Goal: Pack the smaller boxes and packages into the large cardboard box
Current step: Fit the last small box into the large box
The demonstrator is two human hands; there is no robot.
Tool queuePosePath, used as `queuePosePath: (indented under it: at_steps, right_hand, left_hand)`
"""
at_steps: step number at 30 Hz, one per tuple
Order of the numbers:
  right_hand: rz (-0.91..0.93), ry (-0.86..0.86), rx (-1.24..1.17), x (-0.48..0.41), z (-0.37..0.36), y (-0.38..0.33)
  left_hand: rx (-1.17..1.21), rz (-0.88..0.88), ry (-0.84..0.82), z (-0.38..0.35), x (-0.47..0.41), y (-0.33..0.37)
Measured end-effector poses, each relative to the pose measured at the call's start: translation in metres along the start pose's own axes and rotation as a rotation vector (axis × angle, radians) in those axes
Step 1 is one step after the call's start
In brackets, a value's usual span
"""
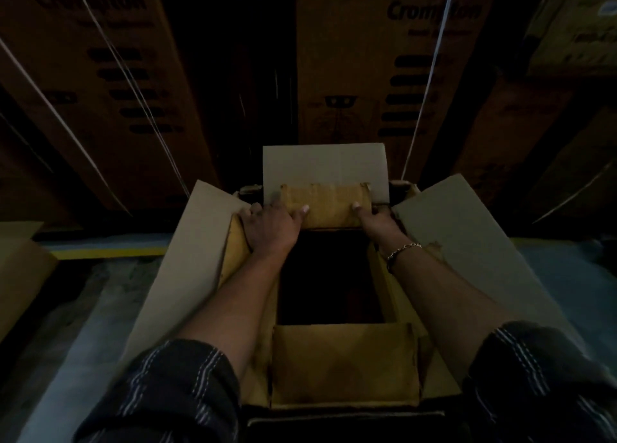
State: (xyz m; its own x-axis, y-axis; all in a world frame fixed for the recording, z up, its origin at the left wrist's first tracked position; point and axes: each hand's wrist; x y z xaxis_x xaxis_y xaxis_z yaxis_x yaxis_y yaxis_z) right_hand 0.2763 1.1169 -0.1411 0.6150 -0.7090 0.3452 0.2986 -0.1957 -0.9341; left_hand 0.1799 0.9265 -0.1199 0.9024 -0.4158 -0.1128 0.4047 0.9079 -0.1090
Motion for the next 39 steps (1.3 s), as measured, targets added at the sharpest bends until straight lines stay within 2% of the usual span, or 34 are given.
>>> queuePosePath:
  at_steps: [4, 10, 15, 18, 19, 21, 22, 23, 24, 26, 27, 28, 32, 35, 37, 39]
  right_hand:
    - [0.057, -0.015, -0.089, -0.005, 0.001, 0.003]
    - [0.173, 0.191, -0.01, -0.008, -0.012, 0.01]
    - [0.11, 0.1, -0.057, -0.001, -0.01, 0.001]
    - [0.113, 0.098, 0.147, 0.018, -0.001, -0.011]
    - [0.177, 0.139, 0.248, 0.03, 0.003, -0.014]
    - [0.446, 0.211, 0.425, 0.061, 0.014, -0.019]
    - [0.568, 0.174, 0.496, 0.076, 0.02, -0.022]
    - [0.598, 0.05, 0.565, 0.09, 0.027, -0.025]
    - [0.515, -0.151, 0.649, 0.104, 0.033, -0.028]
    - [0.135, -0.642, 0.826, 0.131, 0.042, -0.031]
    - [-0.025, -0.834, 0.876, 0.143, 0.046, -0.031]
    - [-0.116, -0.955, 0.896, 0.155, 0.051, -0.031]
    - [-0.101, -1.119, 0.974, 0.195, 0.068, -0.034]
    - [-0.109, -1.14, 1.229, 0.22, 0.074, -0.017]
    - [-0.075, -1.119, 1.425, 0.229, 0.072, 0.008]
    - [0.005, -1.05, 1.561, 0.236, 0.074, 0.03]
  left_hand:
    - [-0.006, -0.032, 0.015, -0.006, -0.005, -0.003]
    - [-0.013, -0.035, -0.005, -0.013, -0.016, -0.001]
    - [-0.006, -0.038, 0.058, -0.014, -0.011, -0.002]
    - [0.053, -0.022, 0.083, -0.008, -0.007, -0.006]
    - [0.097, 0.001, 0.097, -0.005, -0.006, -0.007]
    - [0.172, 0.031, 0.144, 0.002, 0.0, -0.01]
    - [0.186, 0.019, 0.172, 0.004, 0.003, -0.011]
    - [0.18, -0.009, 0.194, 0.005, 0.007, -0.013]
    - [0.156, -0.043, 0.202, 0.006, 0.011, -0.016]
    - [0.094, -0.105, 0.161, 0.007, 0.023, -0.024]
    - [0.063, -0.14, 0.109, 0.01, 0.03, -0.028]
    - [0.026, -0.181, 0.057, 0.013, 0.04, -0.032]
    - [-0.079, -0.426, -0.101, 0.034, 0.104, -0.046]
    - [-0.104, -0.691, -0.509, 0.055, 0.167, -0.055]
    - [-0.141, -0.781, -0.783, 0.064, 0.2, -0.062]
    - [-0.17, -0.833, -0.843, 0.063, 0.225, -0.068]
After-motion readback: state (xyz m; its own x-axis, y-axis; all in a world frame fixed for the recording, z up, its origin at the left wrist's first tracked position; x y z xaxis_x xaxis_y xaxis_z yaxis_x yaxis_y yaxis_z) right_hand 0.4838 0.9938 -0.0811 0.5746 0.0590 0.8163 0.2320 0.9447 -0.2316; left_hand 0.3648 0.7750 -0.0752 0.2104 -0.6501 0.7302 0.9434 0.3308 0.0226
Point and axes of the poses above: each hand's wrist, its own x-axis away from the middle knuckle, its own z-axis out of the back of the hand, y = z × x, and after that the axes turned 12 degrees about -x, right-handed
